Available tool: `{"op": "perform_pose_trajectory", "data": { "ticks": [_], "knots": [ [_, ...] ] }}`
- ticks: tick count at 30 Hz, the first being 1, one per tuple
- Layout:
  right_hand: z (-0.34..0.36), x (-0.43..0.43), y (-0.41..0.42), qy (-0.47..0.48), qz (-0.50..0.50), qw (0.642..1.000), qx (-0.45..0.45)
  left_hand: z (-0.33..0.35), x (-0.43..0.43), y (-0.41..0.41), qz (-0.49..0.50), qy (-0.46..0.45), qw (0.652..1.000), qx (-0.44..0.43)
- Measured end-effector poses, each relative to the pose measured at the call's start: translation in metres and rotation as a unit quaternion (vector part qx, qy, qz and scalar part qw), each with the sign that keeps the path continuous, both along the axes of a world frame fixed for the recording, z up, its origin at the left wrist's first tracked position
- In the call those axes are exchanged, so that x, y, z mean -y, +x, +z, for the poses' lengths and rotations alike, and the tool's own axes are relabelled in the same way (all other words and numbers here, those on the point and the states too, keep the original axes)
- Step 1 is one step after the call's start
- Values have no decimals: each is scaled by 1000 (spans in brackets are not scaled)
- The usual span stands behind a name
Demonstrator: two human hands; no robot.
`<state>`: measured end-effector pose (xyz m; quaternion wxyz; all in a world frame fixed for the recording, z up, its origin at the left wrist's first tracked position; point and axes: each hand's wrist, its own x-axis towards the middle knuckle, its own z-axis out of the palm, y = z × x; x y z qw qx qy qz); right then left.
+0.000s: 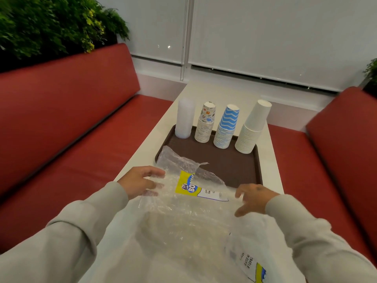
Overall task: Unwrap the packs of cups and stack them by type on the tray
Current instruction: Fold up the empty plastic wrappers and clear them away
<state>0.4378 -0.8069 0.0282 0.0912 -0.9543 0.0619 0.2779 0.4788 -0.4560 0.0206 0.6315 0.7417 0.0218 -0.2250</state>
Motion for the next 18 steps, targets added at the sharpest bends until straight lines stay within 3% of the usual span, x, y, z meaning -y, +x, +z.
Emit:
{"op": "perform_pose_trajectory", "data": {
  "ticks": [4, 9, 18],
  "knots": [
    [52, 5, 16, 130, -50, 986, 87, 20, 4, 9, 14, 13, 996, 90],
    [97, -23, 45, 248, -55, 942, 219, 68, 8, 26, -58, 71, 979, 181],
    [128, -57, 81, 420, -22, 881, 216, 145, 21, 41, -118, 131, 932, 316]
  ]
}}
